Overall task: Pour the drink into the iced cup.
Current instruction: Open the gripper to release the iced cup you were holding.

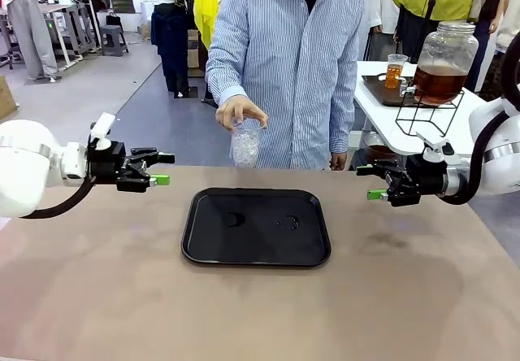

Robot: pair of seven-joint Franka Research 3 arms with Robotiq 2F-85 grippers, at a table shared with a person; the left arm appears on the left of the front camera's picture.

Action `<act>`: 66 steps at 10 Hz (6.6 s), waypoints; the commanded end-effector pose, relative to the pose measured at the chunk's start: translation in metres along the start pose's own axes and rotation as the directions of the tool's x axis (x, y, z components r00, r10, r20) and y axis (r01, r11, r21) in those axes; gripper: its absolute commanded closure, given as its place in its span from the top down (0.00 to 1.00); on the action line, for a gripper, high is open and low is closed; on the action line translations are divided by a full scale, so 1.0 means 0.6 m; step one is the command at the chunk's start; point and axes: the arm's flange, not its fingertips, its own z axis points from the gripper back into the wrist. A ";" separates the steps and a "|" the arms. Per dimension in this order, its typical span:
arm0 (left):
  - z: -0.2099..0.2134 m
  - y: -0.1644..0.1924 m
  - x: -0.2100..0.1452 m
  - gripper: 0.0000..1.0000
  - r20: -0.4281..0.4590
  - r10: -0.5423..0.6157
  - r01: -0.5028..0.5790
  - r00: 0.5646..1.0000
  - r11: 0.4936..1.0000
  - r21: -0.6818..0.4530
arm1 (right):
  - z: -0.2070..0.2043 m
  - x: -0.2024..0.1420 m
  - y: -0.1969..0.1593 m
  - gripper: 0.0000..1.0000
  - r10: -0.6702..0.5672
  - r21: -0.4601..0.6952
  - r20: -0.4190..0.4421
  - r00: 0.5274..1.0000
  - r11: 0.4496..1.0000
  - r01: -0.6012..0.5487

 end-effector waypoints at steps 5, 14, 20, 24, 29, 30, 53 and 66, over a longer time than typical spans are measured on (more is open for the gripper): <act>-0.008 0.002 0.005 1.00 0.005 -0.007 0.007 1.000 1.000 -0.005 | -0.001 0.005 -0.001 1.00 0.006 0.005 0.004 1.000 1.000 -0.006; -0.008 0.002 0.005 1.00 0.005 -0.007 0.007 1.000 1.000 -0.005 | -0.001 0.005 -0.001 1.00 0.006 0.005 0.004 1.000 1.000 -0.006; -0.008 0.002 0.005 1.00 0.005 -0.007 0.007 1.000 1.000 -0.005 | -0.001 0.005 -0.001 1.00 0.006 0.005 0.004 1.000 1.000 -0.006; -0.008 0.002 0.005 1.00 0.005 -0.007 0.007 1.000 1.000 -0.005 | -0.001 0.005 -0.001 1.00 0.006 0.005 0.004 1.000 1.000 -0.006; -0.008 0.002 0.005 1.00 0.005 -0.007 0.007 1.000 1.000 -0.005 | -0.001 0.005 -0.001 1.00 0.006 0.005 0.004 1.000 1.000 -0.006; -0.008 0.002 0.005 1.00 0.005 -0.007 0.007 1.000 1.000 -0.005 | -0.001 0.005 -0.001 1.00 0.006 0.005 0.004 1.000 1.000 -0.006; -0.008 0.002 0.005 1.00 0.005 -0.007 0.007 1.000 1.000 -0.005 | -0.001 0.005 -0.001 1.00 0.006 0.005 0.004 1.000 1.000 -0.006; -0.008 0.002 0.005 1.00 0.005 -0.007 0.007 1.000 1.000 -0.005 | -0.001 0.005 -0.001 1.00 0.006 0.005 0.004 1.000 1.000 -0.006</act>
